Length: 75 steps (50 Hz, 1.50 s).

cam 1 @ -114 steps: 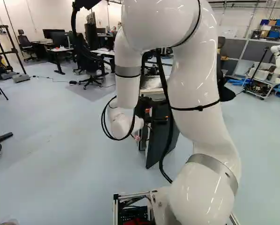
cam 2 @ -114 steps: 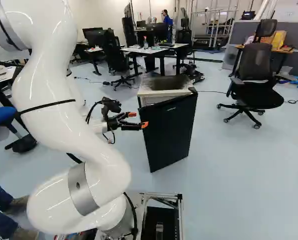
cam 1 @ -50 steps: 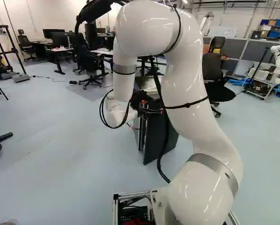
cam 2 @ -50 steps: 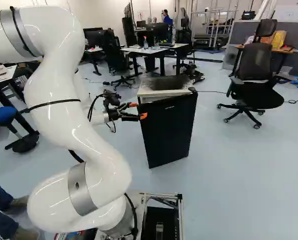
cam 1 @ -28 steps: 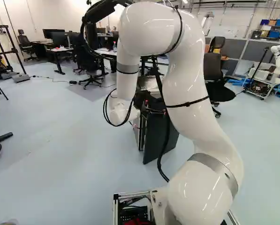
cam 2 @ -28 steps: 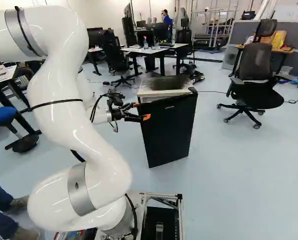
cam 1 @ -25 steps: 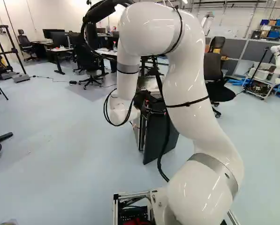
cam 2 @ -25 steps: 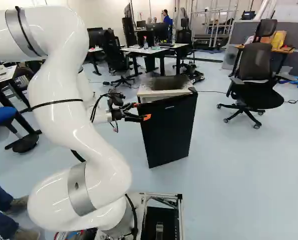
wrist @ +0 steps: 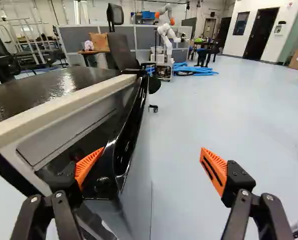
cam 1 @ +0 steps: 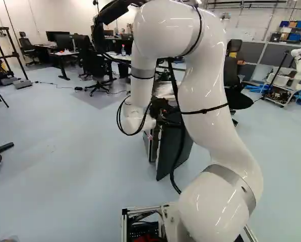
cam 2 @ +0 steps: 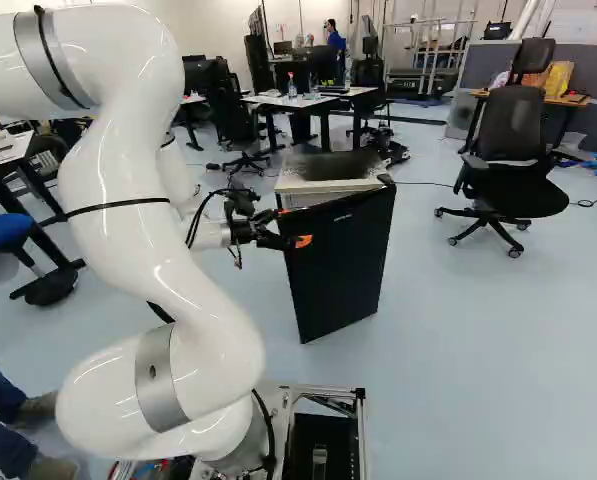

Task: Grab a drink from the fridge

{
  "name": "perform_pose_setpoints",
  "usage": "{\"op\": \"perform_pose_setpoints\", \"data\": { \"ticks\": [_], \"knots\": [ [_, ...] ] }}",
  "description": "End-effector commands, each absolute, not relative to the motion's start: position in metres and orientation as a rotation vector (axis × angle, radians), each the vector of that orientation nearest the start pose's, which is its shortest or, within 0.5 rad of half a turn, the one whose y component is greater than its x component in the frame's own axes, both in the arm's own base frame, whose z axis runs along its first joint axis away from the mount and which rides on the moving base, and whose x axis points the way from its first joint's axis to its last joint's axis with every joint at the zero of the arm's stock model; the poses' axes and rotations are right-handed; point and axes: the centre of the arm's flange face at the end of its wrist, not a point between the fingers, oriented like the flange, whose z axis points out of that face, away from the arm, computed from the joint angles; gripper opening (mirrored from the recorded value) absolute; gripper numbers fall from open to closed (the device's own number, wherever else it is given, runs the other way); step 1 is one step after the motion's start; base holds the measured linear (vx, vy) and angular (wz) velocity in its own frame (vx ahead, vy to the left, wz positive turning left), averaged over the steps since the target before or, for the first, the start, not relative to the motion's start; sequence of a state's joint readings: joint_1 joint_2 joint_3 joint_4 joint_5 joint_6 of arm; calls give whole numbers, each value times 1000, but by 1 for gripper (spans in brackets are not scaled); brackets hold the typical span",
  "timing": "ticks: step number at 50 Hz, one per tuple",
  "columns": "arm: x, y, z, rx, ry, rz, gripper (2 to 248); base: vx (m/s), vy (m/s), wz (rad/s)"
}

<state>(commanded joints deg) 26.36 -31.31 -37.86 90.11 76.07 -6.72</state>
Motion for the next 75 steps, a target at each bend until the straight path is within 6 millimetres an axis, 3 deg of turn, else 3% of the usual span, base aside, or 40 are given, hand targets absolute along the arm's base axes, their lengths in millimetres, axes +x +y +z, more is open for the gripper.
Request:
{"op": "perform_pose_setpoints", "data": {
  "ticks": [39,58,75],
  "knots": [
    [327,53,266,1664,-1105,1206,247,0,0,0],
    [317,20,268,1530,-1181,1112,247,0,0,0],
    [327,-15,271,1380,-1294,1026,247,0,0,0]
  ]
}}
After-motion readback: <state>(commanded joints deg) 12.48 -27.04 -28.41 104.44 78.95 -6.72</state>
